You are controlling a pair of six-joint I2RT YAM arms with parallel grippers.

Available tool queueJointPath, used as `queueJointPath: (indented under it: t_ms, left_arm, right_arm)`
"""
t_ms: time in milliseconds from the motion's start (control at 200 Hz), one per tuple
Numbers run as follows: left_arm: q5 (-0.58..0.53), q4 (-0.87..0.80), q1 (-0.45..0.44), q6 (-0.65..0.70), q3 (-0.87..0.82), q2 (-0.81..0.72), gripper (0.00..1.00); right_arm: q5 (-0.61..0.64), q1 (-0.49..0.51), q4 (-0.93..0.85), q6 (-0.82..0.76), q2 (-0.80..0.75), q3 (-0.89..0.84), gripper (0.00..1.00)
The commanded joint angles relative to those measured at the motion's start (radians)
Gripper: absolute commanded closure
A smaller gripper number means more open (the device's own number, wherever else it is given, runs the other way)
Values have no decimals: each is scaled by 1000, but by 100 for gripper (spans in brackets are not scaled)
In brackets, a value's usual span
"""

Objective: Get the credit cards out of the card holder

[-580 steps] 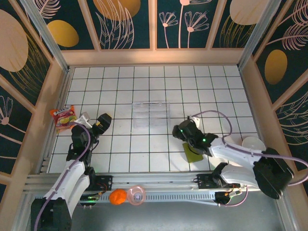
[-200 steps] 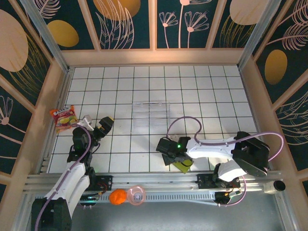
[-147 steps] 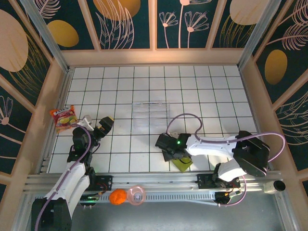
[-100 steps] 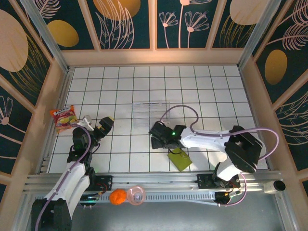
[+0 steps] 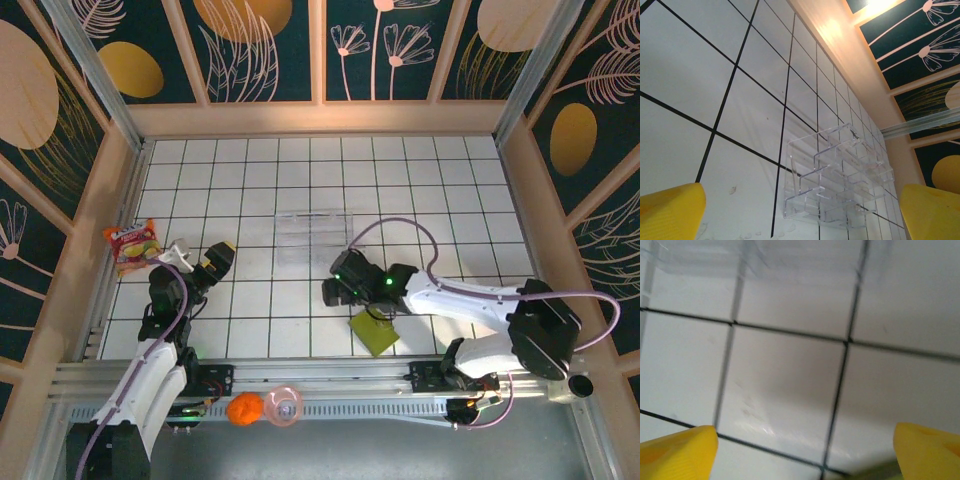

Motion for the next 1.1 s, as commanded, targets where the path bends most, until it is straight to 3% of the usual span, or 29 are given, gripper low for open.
queueJointPath:
  t_ms: [0,170,360,530,626,841,941,1091]
  left_arm:
    - [18,33,4,-1,-11,6,1]
    - [24,46,5,0,-14,35,1]
    - [29,40,4,1,-13,30,1]
    - [23,26,4,2,-13,15,1]
    - [24,23,4,3,-8,12,1]
    - [30,25,3,-6,-8,12,1]
    - [33,24,4,-7,-6,10,1]
    - [38,16,4,-6,-2,11,2]
  right_arm:
    - [-61,-5,-166,56,-71,-82,1]
    - [-121,-46,-202,107,-164,-150,1]
    - [-196,-124,-186,120,-172,-206,1]
    - [-276,-129,-180,138,-173,-229,2]
    - [-323,-110,-182,160,-198,-228,10]
    - [-360,-26,-149,216,-186,-202,42]
    - [-349,0,-114,228,-160,-206,50]
    - [-290,43,-106,209,-127,-206,52]
